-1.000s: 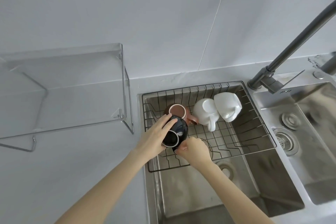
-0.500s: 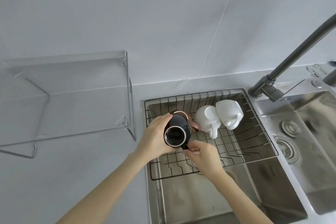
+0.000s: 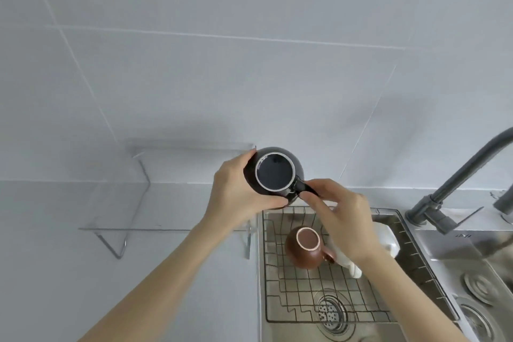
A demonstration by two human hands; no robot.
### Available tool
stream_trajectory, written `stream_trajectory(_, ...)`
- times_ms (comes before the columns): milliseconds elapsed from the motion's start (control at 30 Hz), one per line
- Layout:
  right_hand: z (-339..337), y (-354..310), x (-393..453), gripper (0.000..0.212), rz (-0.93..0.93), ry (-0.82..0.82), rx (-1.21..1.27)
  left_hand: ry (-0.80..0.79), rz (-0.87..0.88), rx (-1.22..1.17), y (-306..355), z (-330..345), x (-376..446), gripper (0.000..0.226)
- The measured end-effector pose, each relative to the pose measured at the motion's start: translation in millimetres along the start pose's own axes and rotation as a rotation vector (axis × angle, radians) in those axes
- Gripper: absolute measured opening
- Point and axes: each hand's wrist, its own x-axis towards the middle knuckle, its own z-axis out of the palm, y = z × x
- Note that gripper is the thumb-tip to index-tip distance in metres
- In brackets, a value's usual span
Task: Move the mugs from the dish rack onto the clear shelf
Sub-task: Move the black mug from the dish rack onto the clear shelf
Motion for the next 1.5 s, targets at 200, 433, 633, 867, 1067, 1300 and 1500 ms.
stream_trajectory(200,63.9,-57.1,48.7,0.007,-0.104,-0.168,0.057,0.112,-0.186,-0.001,-35.2,-79.1,17.3,0.052)
stream_trajectory(433,153.7,-86.9,94.7,0.011,-0.042,-0.348,0.094,0.098,-0.35,0.046,-105.1,-137.2,40.3,0.058)
stream_trajectory(633,213.4,-89.4,122.4,0.011,0.041,-0.386,0.132,0.071,-0.421,0.075,-153.1,-162.4,67.9,0.055)
stream_trajectory(867,249.3,-91.5,126.4,0.007,0.124,-0.362,0.212,-0.042,-0.436,0.098,-177.5,-186.1,85.5,0.056)
stream_trajectory(1067,260.8,-99.9,118.4,0.01,0.119,-0.345,0.2,-0.076,-0.423,0.131,-181.8,-197.8,82.4,0.055)
stream_trajectory(1300,260.9,-97.7,116.4,0.012,0.153,-0.347,0.217,-0.104,-0.429,0.127,-181.1,-195.4,82.8,0.051)
stream_trajectory(1500,263.1,-91.4,117.2,0.013,0.185,-0.345,0.263,-0.127,-0.43,0.088,-185.2,-191.5,82.5,0.049)
